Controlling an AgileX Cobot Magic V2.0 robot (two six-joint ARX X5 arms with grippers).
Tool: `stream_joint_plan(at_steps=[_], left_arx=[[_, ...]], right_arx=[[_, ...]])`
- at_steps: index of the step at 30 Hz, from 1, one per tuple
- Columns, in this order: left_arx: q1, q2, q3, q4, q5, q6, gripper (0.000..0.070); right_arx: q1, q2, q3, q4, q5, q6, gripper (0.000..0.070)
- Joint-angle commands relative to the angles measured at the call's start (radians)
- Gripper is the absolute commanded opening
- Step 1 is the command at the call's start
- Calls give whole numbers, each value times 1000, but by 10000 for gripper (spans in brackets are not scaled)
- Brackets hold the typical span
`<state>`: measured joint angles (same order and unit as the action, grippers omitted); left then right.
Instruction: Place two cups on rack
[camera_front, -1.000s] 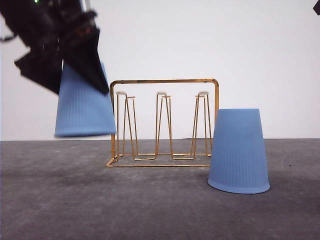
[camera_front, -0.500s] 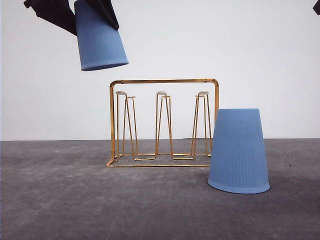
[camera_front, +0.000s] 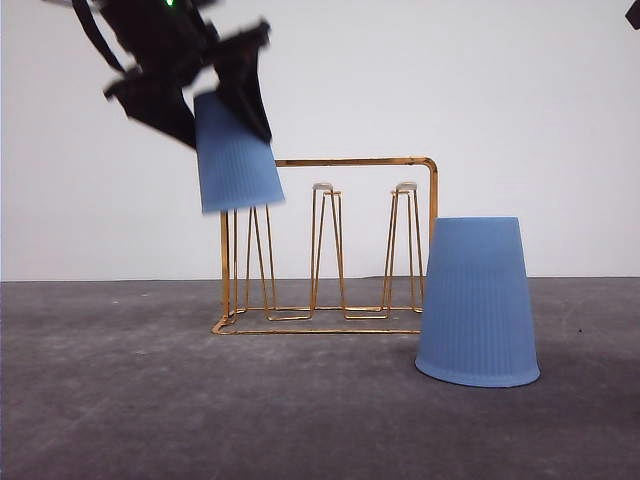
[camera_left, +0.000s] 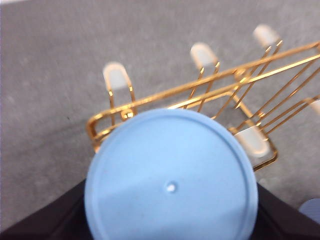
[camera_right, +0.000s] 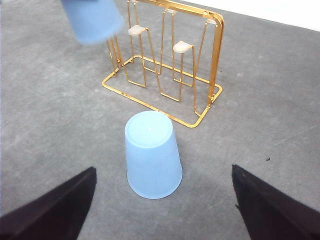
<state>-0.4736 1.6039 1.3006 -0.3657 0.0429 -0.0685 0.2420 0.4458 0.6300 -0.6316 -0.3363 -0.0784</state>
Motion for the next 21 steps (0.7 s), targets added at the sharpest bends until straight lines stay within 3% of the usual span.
stream_joint_plan(at_steps=[1,10,14,17,21], left_arx=[[-5,38,18,15,-3,0,302],[-5,145,18,23,-2,0,325],[-5,143,20,14,-2,0,498],[-4,118,46,-71,-1,0,512],[2,72,118,-290,7,5,503]], right_arx=[[5,3,7,12,4,0,551],[5,3,7,12,3,0,551],[5,3,7,12,3,0,552],[5,3,7,11,3,0,552],[5,3,7,11,3,0,552]])
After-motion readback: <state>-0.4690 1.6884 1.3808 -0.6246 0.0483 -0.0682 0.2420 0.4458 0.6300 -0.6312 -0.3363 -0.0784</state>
